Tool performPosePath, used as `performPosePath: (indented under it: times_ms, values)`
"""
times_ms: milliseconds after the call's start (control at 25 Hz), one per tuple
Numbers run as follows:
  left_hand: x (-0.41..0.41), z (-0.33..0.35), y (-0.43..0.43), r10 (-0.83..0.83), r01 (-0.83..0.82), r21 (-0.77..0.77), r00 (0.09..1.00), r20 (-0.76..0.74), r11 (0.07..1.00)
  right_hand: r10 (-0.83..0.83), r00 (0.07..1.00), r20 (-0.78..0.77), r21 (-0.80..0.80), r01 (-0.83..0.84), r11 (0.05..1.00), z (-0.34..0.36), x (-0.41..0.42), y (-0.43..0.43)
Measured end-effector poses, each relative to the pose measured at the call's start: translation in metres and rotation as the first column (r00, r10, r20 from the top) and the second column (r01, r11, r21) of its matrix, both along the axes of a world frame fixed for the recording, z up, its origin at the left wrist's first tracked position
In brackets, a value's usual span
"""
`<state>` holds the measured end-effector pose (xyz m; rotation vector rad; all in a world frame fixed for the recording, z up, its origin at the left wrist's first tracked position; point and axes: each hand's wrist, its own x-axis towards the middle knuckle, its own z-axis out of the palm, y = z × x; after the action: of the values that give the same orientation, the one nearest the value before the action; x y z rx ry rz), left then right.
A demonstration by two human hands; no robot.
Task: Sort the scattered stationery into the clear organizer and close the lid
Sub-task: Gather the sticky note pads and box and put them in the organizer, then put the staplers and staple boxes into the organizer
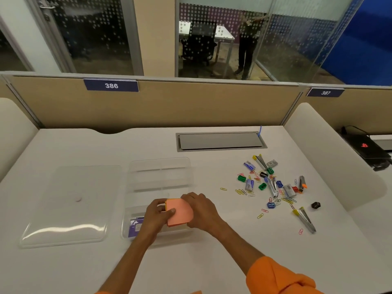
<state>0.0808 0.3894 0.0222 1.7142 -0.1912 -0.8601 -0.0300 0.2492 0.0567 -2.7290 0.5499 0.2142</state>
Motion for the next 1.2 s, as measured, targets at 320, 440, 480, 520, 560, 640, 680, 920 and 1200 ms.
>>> performPosePath:
  times_ms: [320,440,480,520,560,640,680,920,1200]
  values:
    - [0.004,0.005,0.011,-0.031,-0.002,0.187,0.984,0.175,0.982,-0.022,1.0,0.0,0.059,0.022,0.998,-0.002,-0.006,-0.001]
    - [0.002,0.007,0.006,-0.087,0.031,0.245,0.972,0.22,0.969,-0.116,0.993,0.021,0.102,0.113,0.988,0.002,-0.022,-0.013]
    - [0.001,0.008,0.003,-0.111,0.046,0.268,0.966,0.232,0.962,-0.147,0.989,0.019,0.11,0.144,0.983,0.002,-0.027,-0.016]
    - [0.0,0.009,0.0,-0.138,0.066,0.289,0.962,0.237,0.955,-0.175,0.985,0.013,0.116,0.172,0.978,0.002,-0.032,-0.019]
    - [-0.002,0.01,-0.003,-0.168,0.089,0.311,0.957,0.237,0.946,-0.197,0.98,0.01,0.12,0.194,0.974,0.001,-0.037,-0.021]
    - [-0.005,0.01,-0.007,-0.221,0.127,0.352,0.945,0.241,0.927,-0.226,0.974,0.013,0.128,0.222,0.966,0.0,-0.045,-0.023]
    - [-0.006,0.01,-0.009,-0.245,0.141,0.37,0.937,0.25,0.918,-0.237,0.971,0.016,0.136,0.233,0.963,-0.001,-0.048,-0.023]
    - [-0.019,0.021,-0.013,-0.411,0.188,0.509,0.833,0.371,0.84,-0.274,0.961,0.047,0.173,0.262,0.949,-0.004,-0.058,-0.023]
    - [-0.009,0.024,0.0,-0.294,0.051,0.378,0.726,0.622,0.925,-0.287,0.951,0.116,0.167,0.267,0.949,-0.005,-0.059,-0.027]
